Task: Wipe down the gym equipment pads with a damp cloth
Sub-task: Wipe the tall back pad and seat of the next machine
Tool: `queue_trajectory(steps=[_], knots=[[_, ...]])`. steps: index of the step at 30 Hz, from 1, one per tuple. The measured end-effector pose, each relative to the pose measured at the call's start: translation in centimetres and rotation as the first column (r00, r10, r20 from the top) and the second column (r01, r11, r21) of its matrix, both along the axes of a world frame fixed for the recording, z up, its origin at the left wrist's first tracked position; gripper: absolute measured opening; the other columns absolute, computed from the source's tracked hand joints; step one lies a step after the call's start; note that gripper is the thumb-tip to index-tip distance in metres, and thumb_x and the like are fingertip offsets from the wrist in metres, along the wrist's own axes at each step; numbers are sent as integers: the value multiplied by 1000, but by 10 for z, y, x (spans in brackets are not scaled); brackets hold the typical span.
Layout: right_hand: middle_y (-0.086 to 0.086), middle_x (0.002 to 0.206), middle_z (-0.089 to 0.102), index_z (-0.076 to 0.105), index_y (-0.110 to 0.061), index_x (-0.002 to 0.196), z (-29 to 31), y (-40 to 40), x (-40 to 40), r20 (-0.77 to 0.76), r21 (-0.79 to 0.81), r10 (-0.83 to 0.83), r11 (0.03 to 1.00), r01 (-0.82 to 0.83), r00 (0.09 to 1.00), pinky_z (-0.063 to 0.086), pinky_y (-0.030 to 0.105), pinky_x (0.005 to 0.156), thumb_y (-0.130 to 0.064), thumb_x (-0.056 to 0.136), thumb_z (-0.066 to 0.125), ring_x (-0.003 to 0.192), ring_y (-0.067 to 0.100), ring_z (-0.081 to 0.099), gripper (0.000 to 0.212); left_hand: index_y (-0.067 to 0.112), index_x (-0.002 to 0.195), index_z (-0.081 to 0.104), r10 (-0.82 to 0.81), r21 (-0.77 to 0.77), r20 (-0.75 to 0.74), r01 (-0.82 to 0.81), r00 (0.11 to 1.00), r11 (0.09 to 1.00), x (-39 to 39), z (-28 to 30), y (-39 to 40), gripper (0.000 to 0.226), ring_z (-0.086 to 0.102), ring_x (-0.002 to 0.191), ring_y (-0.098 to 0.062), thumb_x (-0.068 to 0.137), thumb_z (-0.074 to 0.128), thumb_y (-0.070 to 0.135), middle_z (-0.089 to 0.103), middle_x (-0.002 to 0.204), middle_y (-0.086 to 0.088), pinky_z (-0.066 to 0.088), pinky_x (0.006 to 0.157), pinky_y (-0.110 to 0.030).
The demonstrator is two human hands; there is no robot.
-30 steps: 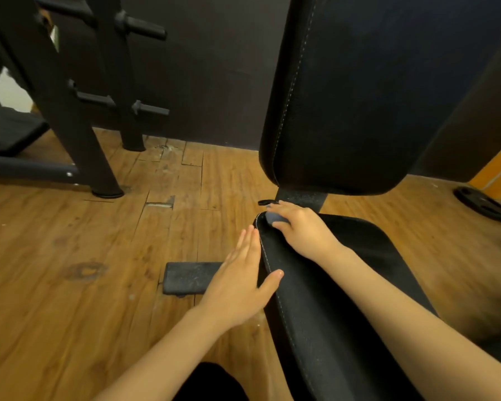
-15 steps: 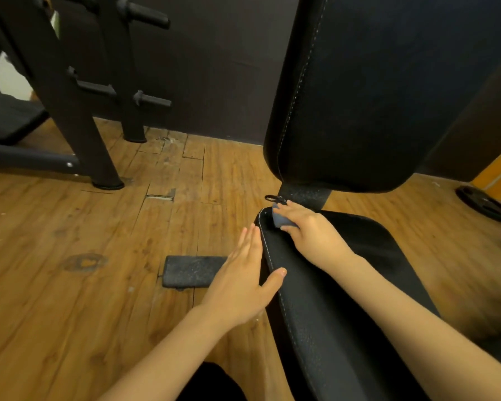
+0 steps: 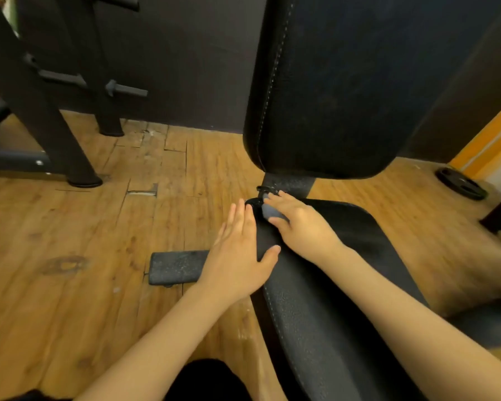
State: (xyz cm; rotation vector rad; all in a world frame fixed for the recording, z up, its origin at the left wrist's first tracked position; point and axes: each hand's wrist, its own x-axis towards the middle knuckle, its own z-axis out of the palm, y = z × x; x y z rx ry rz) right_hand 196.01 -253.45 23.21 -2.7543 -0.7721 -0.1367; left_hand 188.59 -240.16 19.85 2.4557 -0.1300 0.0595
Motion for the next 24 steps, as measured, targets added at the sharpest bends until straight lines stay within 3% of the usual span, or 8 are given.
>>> queue_trajectory(steps=[3,6,8,10,13,16,20,24], knots=[[1,143,42,46,-13,136,4,-58,7,-17,91,-167,981,168,986,20,27,113,-11,93,50,138,14,29,43,14,150,-16,3,19,-11,-2,1000,1000,1,-1,0,83,-22,142,-10,97,36,52,-24,157,0,-3,117,-28],[12,142,44,50,-6,132,14,-109,16,-76,77,-485,868,490,871,26,31,109,-10,94,49,135,26,35,38,17,149,-19,6,14,-13,-6,1000,1000,-2,-6,2,83,-27,133,-3,97,33,54,-26,155,3,-7,110,-23],[15,142,42,49,-4,132,13,-109,22,-59,31,-567,822,569,822,28,34,107,-13,95,49,133,30,36,38,17,148,-22,8,-7,-16,-9,1000,1000,-4,-7,2,84,-27,134,-2,97,33,53,-27,155,5,-6,112,-24],[13,143,41,48,-6,134,7,-81,17,-3,32,-498,867,498,867,25,32,109,-14,94,50,134,26,36,41,16,147,-25,4,-20,-19,-5,1000,1000,-6,-7,1,85,-25,138,-5,97,35,52,-28,155,3,-5,115,-26],[3,146,39,44,-10,137,-4,-19,-4,43,35,-129,991,128,991,10,18,110,-13,93,52,139,14,27,45,13,145,-26,-10,-56,-18,9,1000,998,-5,-5,0,87,-24,139,-6,98,37,49,-30,154,1,-5,116,-26],[0,147,37,40,-12,138,-1,-1,-11,29,31,60,998,-61,998,7,14,109,-13,94,51,138,5,21,46,13,143,-29,-46,-43,-31,45,998,998,-6,-4,3,91,-26,137,-5,96,38,53,-34,149,4,-5,117,-27],[-1,142,45,45,-14,136,10,-12,10,-47,51,110,993,-107,993,18,21,113,-10,92,53,136,6,26,44,14,141,-33,-54,17,-44,55,998,998,-7,-7,6,98,-28,137,-6,92,36,62,-39,141,7,-5,118,-30],[-1,142,44,46,-16,136,5,13,13,-12,53,43,998,-42,999,19,26,113,-13,93,52,138,9,28,43,12,143,-30,-56,-10,-65,55,996,998,-16,-9,6,95,-25,140,-7,92,31,63,-33,152,2,-4,119,-29]])
